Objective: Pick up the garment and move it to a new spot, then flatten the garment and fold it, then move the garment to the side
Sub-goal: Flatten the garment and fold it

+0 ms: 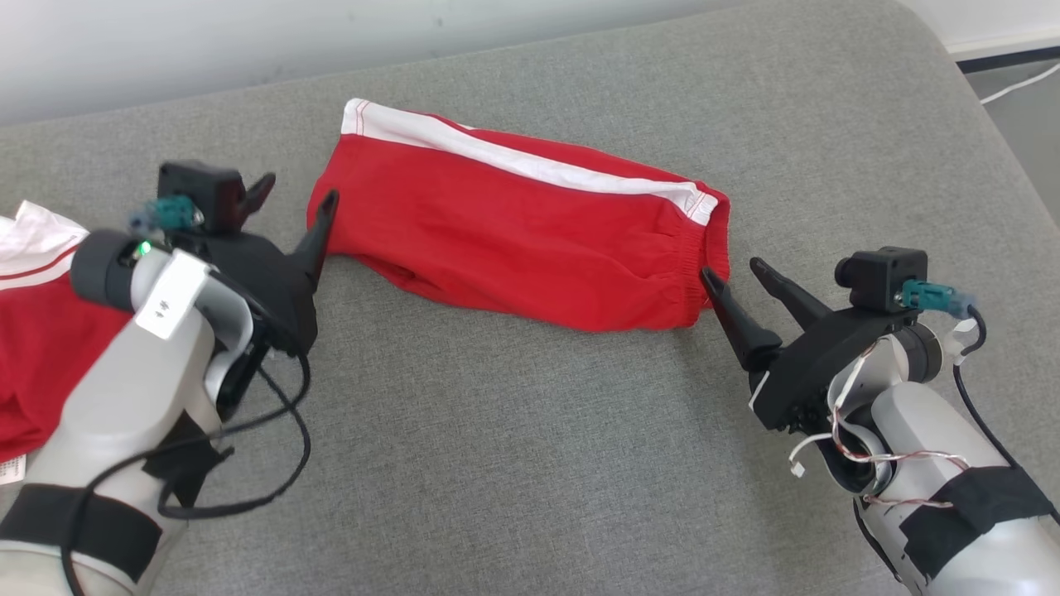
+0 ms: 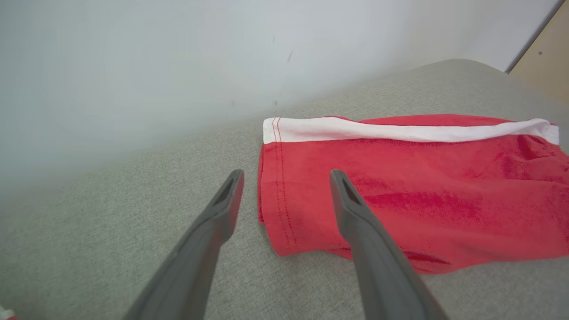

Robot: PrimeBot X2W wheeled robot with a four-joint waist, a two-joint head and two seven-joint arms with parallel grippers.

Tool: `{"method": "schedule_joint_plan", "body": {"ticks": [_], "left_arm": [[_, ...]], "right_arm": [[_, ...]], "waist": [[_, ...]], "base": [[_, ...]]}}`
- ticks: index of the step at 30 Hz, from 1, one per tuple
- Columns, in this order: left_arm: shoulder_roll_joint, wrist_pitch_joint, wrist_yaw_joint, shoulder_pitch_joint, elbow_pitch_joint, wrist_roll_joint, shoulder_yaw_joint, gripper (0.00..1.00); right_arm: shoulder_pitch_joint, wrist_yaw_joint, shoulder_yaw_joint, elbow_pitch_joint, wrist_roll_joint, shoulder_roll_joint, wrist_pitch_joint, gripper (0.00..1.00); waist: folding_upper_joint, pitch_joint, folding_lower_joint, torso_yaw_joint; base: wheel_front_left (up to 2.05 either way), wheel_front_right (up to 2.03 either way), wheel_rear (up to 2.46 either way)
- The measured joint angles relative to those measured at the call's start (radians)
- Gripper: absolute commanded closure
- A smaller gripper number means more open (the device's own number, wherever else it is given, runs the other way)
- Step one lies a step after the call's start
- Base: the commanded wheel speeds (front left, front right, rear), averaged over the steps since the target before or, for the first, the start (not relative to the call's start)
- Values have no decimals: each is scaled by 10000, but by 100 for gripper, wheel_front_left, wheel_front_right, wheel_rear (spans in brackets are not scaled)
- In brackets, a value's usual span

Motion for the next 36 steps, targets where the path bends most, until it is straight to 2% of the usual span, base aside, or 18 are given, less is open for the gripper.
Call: {"method": "schedule_joint_plan", "body": {"ticks": [15,29,36], "left_arm": [[0,-443,583,102,483,715,-420,0],[-155,-389,667,-102,1057,1074,-771,0],[-357,-161,663,-652,1358,1833,-1450,0]], "right_arm": [[123,-610,673,-165,-1175,-12,-359,0],[-268,-1045,1028,-148,-1827,12,-550,0],[-322,-1127,1214,48,-1996,226,-617,0]], "waist": [[1,393,2,-88],[1,828,2,-365],[1,1029,2,-451]], "base": [[0,0,0],[0,0,0],[0,0,0]]}}
